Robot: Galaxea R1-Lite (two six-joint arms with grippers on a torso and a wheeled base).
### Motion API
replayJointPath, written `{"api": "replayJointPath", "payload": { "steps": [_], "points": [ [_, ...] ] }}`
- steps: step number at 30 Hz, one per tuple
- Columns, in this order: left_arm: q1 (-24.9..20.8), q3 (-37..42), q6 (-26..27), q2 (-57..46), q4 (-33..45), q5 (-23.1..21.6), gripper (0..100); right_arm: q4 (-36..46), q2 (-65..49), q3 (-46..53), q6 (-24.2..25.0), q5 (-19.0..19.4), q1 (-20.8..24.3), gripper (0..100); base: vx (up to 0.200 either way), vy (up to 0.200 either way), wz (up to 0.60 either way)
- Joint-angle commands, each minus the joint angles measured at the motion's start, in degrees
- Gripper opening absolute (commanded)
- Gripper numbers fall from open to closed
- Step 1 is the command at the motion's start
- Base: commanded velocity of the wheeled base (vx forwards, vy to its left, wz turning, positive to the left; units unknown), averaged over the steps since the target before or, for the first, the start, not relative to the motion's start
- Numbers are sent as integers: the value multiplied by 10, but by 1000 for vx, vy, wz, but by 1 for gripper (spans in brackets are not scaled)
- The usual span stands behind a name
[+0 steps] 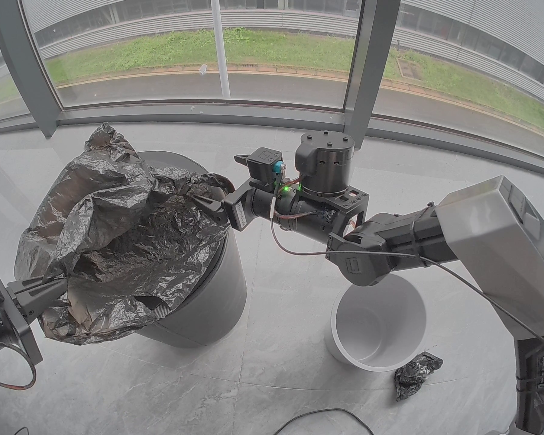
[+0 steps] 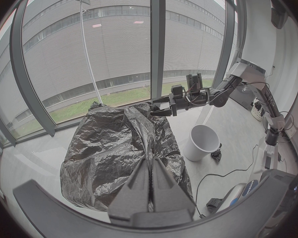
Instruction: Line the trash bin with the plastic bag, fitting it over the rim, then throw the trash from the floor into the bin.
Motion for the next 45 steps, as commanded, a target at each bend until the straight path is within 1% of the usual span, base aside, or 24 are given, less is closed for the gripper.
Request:
{"api": "replayJointPath", "payload": {
  "steps": [1, 8, 14, 15, 16, 19, 21, 22, 23, 25, 26, 27, 28, 30, 31, 33, 34, 35, 36, 37, 38, 39, 41, 45],
  "points": [
    [-1, -1, 1, 5, -1, -1, 0, 0, 43, -44, 2, 1, -19, 0, 0, 0, 0],
    [-1, -3, 1, 19, -19, -6, 0, 2, 9, -17, 3, 26, -24, 0, 0, 0, 0],
    [-1, -18, -1, 51, -43, -10, 0, -2, -57, 70, 6, 62, -15, 0, 0, 0, 0],
    [-1, -27, -3, 73, -59, -18, 0, -4, -104, 119, 15, 78, -4, 0, 0, 0, 0],
    [-1, -30, -6, 84, -68, -27, 0, -5, -128, 143, 24, 78, -1, 0, 0, 0, 0],
    [-1, -47, -42, 140, -113, -72, 0, -11, -216, 228, 91, 66, 11, 0, 0, 0, 0],
    [-1, -66, -72, 186, -142, -100, 0, -2, -276, 268, 141, 44, 25, 0, 0, 0, 0],
    [-1, -66, -72, 186, -142, -100, 0, -2, -276, 268, 141, 44, 25, 0, 0, 0, 0],
    [-1, -89, -103, 233, -169, -134, 0, 7, -321, 303, 184, 15, 37, 0, 0, 0, 0],
    [-1, -121, -146, 295, -205, -185, 0, 27, -377, 340, 223, -24, 49, 0, 0, 0, 0],
    [-1, -123, -149, 299, -208, -189, 0, 29, -380, 342, 224, -27, 50, 0, 0, 0, 0],
    [-2, -144, -174, 340, -237, -222, 0, 46, -417, 362, 244, -54, 52, 0, 0, 0, 0],
    [-6, -153, -186, 362, -254, -237, 0, 57, -436, 373, 249, -65, 52, 0, 0, 0, 0],
    [-9, -161, -197, 383, -271, -250, 0, 70, -456, 382, 252, -74, 52, 0, 0, 0, 0],
    [-31, -178, -219, 418, -307, -269, 0, 98, -490, 396, 253, -83, 53, 0, 0, 0, 0],
    [-56, -192, -253, 445, -346, -275, 0, 124, -518, 404, 254, -86, 53, 0, 0, 0, 0],
    [-72, -201, -285, 464, -376, -275, 0, 138, -534, 410, 260, -86, 54, 0, 0, 0, 0],
    [-72, -201, -285, 464, -376, -275, 0, 138, -534, 410, 260, -86, 54, 0, 0, 0, 0],
    [-99, -222, -340, 497, -433, -272, 0, 156, -560, 420, 276, -87, 55, 0, 0, 0, 0],
    [-111, -236, -369, 513, -465, -268, 0, 163, -571, 427, 284, -87, 55, 0, 0, 0, 0],
    [-113, -238, -374, 515, -469, -267, 0, 164, -573, 429, 285, -87, 55, 0, 0, 0, 0],
    [-129, -259, -416, 537, -508, -256, 0, 171, -589, 446, 291, -89, 55, 0, 0, 0, 0],
    [-147, -271, -460, 557, -537, -230, 0, 173, -604, 468, 295, -104, 57, 0, 0, 0, 0],
    [-161, -259, -487, 561, -546, -203, 0, 173, -613, 481, 295, -111, 69, 0, 0, 0, 0]
  ]
}}
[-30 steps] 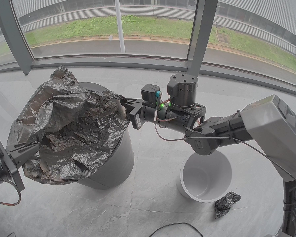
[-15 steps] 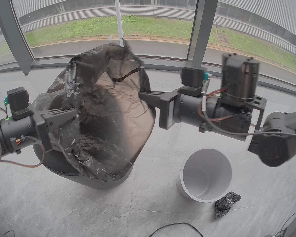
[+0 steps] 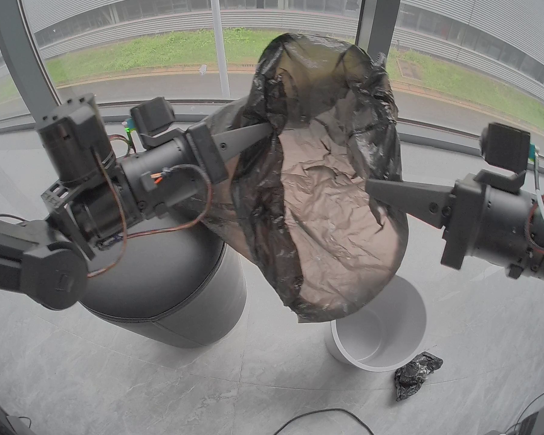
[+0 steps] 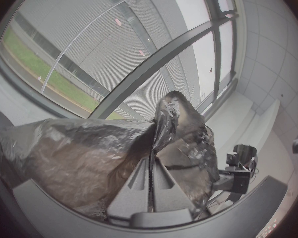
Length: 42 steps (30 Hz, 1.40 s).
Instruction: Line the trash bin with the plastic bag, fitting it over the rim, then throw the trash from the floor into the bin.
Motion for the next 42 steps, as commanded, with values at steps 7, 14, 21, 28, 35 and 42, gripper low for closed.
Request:
{"api": "replayJointPath", "payload": {
  "steps": [7, 14, 21, 28, 35, 42],
  "points": [
    [-68, 36, -50, 81, -24, 61, 0, 34, -70, 46, 17, -14, 26, 0, 0, 0, 0],
    [-68, 31, -53, 108, -25, 57, 0, 34, -72, 68, 17, -11, 25, 0, 0, -171, 0],
    [-88, 37, -55, 114, -26, 57, 0, 35, -101, 113, 18, -8, 26, 0, 0, -200, 0],
    [-100, 65, -59, 112, -36, 60, 0, 35, -114, 135, 18, -8, 26, 0, 0, -200, 0],
    [-107, 112, -77, 107, -48, 72, 0, 35, -105, 134, 18, -7, 26, 0, 0, -29, 0],
    [-122, 170, -134, 116, -93, 71, 0, 38, -109, 134, 18, -7, 26, 0, -114, 0, 0]
  ]
}}
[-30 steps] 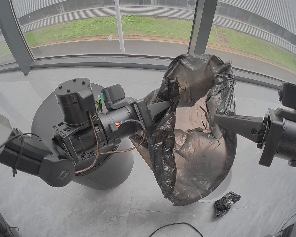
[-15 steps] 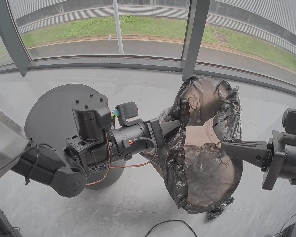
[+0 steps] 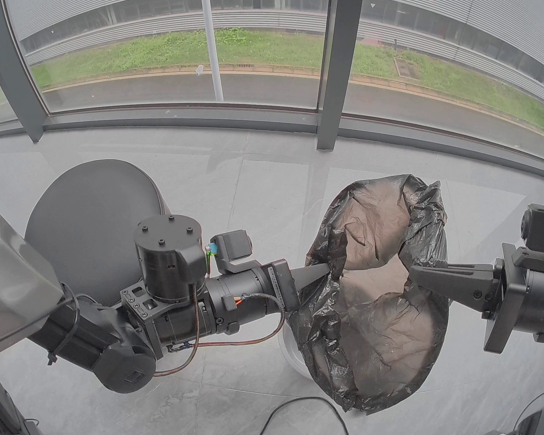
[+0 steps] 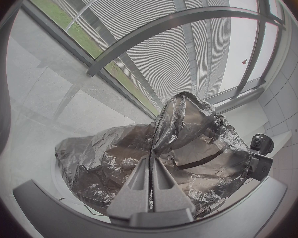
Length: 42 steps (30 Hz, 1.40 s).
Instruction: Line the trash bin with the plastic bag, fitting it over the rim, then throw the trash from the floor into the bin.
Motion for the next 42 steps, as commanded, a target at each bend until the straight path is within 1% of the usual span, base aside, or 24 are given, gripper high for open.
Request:
{"api": "replayJointPath", "payload": {
  "steps": [1, 7, 11, 15, 18, 21, 22, 23, 24, 25, 30, 37, 40, 41, 42],
  "points": [
    [-6, 27, -12, 11, -23, -1, 0, 8, -4, 0, 0, 0, 1, 0, -200, 0, 0],
    [-5, 35, -12, 18, -26, -5, 0, 36, -17, 3, 1, 0, 1, 0, -200, 0, 0],
    [-6, 62, -10, 18, -27, -4, 0, 40, -21, 23, 21, 1, 2, 0, -200, 0, 0],
    [0, 63, -5, 35, -33, 1, 0, 37, -9, 27, 26, 4, 0, 0, 0, 0, 0],
    [20, 62, -1, 67, -75, 1, 0, 27, 18, 21, 26, 17, -8, 0, 0, 0, 0],
    [38, 55, 7, 121, -153, 2, 0, 11, 42, 4, 25, 27, -16, 0, 0, 0, 0],
    [41, 55, 9, 148, -203, 3, 0, 3, 52, -5, 25, 29, -16, 0, 0, 0, 0],
    [42, 54, 9, 160, -225, 3, 0, 1, 56, -10, 25, 29, -17, 0, 0, 0, 0],
    [42, 54, 9, 160, -225, 3, 0, 1, 56, -10, 25, 29, -17, 0, 0, 0, 0],
    [44, 52, 10, 192, -275, 2, 0, -5, 66, -18, 26, 31, -21, 0, 0, 0, 0],
    [41, 57, 11, 218, -274, 2, 0, -3, 88, -51, 26, 32, -24, 0, 0, 0, 0],
    [46, 40, 12, 255, -274, 2, 0, 2, 117, -92, 26, 42, -30, 0, 0, 0, 0],
    [53, 35, 12, 255, -274, 2, 0, 1, 131, -88, 26, 44, -40, 0, 0, 0, 0],
    [58, 34, 13, 253, -274, 2, 0, 0, 141, -82, 26, 47, -51, 0, 0, 0, 0],
    [64, 34, 14, 250, -274, 2, 0, -7, 164, -69, 24, 59, -63, 0, 0, 0, 0]
  ]
}}
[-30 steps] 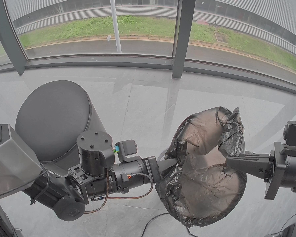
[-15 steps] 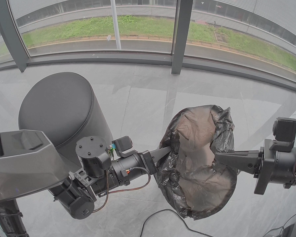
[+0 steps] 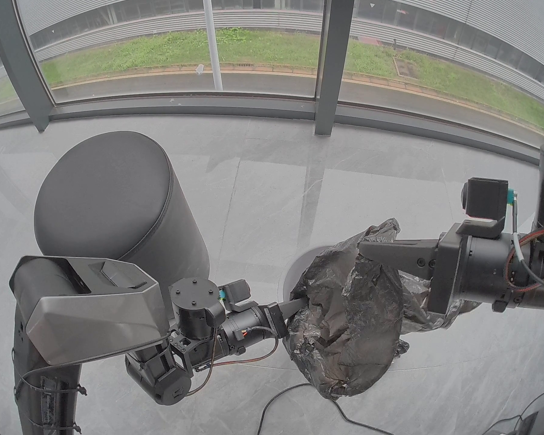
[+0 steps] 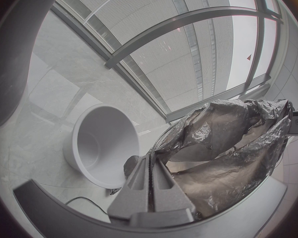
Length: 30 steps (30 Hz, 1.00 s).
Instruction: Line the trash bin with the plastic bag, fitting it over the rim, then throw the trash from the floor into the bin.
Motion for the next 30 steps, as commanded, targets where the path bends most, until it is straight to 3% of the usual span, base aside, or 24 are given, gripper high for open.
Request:
{"api": "replayJointPath", "payload": {
  "steps": [1, 4, 12, 21, 30],
  "points": [
    [16, -6, 3, 9, 0, 0, 0, -9, 61, 17, -3, 18, -28, 0, 0, 0, 0],
    [29, -4, 4, -1, 0, 0, 0, -49, 114, 25, -3, 39, -36, 0, 0, 0, 0],
    [73, -5, 45, -6, -1, -2, 0, -216, 246, 18, -3, 40, -35, 0, 0, 0, 0],
    [95, 0, 53, -28, -1, -9, 0, -226, 294, 20, 0, 39, -39, 0, 0, 0, 0],
    [78, -25, 51, -15, 0, -31, 0, -236, 344, 46, 14, 33, -127, 0, 0, 0, 0]
  ]
}}
